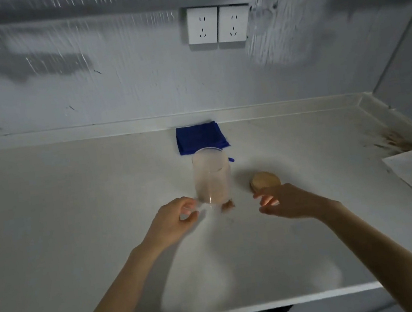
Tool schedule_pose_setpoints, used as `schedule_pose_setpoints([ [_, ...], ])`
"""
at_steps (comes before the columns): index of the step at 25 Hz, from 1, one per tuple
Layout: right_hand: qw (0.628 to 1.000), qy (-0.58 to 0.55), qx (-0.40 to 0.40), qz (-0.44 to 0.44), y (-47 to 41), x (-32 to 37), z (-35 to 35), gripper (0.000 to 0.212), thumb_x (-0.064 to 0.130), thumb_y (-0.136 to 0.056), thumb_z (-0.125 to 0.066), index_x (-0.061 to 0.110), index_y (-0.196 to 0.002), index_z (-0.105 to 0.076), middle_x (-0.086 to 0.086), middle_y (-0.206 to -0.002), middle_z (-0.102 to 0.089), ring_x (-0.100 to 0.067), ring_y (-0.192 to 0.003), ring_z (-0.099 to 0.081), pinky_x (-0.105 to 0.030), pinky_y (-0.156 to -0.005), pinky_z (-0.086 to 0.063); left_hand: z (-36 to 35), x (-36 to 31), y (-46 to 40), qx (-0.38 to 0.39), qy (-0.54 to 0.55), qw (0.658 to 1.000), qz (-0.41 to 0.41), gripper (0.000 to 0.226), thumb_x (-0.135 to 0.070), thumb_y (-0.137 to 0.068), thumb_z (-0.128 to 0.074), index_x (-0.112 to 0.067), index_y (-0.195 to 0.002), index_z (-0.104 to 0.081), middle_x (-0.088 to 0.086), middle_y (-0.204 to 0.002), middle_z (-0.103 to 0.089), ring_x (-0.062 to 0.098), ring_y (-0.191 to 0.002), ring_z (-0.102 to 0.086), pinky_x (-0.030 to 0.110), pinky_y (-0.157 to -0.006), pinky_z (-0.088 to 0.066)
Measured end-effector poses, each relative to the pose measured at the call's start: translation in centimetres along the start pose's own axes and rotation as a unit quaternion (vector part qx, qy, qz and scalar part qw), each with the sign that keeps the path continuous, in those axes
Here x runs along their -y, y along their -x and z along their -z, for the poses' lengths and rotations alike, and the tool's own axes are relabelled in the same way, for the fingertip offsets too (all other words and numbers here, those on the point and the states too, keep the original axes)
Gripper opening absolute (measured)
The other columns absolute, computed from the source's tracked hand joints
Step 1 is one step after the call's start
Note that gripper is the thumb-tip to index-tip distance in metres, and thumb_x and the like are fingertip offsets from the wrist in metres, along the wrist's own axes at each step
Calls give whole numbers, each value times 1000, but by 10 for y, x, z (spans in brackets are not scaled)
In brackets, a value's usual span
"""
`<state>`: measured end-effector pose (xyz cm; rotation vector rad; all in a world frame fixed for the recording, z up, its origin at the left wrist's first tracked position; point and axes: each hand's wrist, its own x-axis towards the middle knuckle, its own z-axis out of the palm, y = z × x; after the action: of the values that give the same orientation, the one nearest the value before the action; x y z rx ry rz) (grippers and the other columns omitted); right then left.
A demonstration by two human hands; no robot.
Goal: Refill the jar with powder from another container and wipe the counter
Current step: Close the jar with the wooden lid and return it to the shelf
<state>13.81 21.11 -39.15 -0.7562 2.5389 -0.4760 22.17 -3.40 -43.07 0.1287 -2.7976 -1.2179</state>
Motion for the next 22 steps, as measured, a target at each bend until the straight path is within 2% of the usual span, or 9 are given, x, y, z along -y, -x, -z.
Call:
schedule_pose_setpoints([
  [2, 1000, 27, -14, -7, -23, -1, 10, 38, 21, -89, -53, 8, -124, -47, -12, -125, -54, -23, -111, -52, -18, -89, -34, 7, 7, -29, 3, -17, 1000, -4, 31, -15, -81, -62, -8, -111, -56, 9, -116, -61, 21, -104, -58, 26, -85, -43],
  [5, 998, 36, -33, -39, -53, -4, 19, 35, 18, -88, -53, 0, -118, -51, -16, -126, -52, -28, -114, -48, -27, -93, -32, 16, 20, -66, 16, -17, 1000, -6, 42, -20, -80, -64, -9, -118, -50, 10, -123, -55, 22, -108, -55, 24, -84, -40],
  [9, 995, 8, -53, -86, -80, -28, 15, 44, 25, -81, -62, 12, -121, -50, -13, -124, -53, -29, -112, -50, -34, -92, -41, 16, 29, -95, 70, 17, 997, 19, 59, -23, -78, -67, -12, -128, -39, 8, -131, -48, 24, -115, -50, 28, -88, -40],
  [10, 993, 19, -45, -105, -86, -36, 11, 52, 30, -79, -64, 18, -126, -45, -11, -130, -46, -30, -117, -45, -38, -95, -40, 14, 30, -100, 89, 29, 995, 24, 63, -23, -77, -68, -12, -130, -35, 8, -133, -46, 24, -118, -48, 29, -91, -40],
  [12, 988, 54, -16, -144, -96, -46, 7, 71, 36, -77, -65, 29, -137, -27, -10, -145, -23, -32, -130, -27, -45, -104, -30, 8, 32, -109, 123, 42, 991, 20, 72, -25, -75, -69, -15, -133, -29, 7, -137, -41, 23, -123, -42, 33, -97, -38],
  [14, 984, 62, 15, -166, -103, -52, 4, 84, 35, -77, -67, 33, -140, -13, -11, -150, -6, -34, -135, -14, -47, -109, -21, 2, 32, -115, 149, 64, 987, 16, 80, -31, -71, -72, -21, -135, -24, 4, -139, -39, 19, -125, -39, 32, -98, -36],
  [17, 985, 67, 30, -157, -111, -60, 1, 86, 35, -77, -67, 31, -141, -9, -13, -147, -11, -34, -131, -19, -45, -106, -26, -8, 30, -120, 164, 111, 980, 2, 89, -51, -54, -69, -35, -127, -22, -3, -132, -40, 14, -121, -40, 31, -98, -39],
  [22, 984, 98, 59, -138, -120, -66, 2, 88, 40, -76, -66, 35, -140, -5, -14, -137, -17, -33, -121, -25, -44, -99, -35, -20, 37, -128, 184, 151, 971, 2, 94, -50, -49, -71, -39, -124, -16, -1, -132, -37, 14, -121, -40, 35, -101, -41],
])
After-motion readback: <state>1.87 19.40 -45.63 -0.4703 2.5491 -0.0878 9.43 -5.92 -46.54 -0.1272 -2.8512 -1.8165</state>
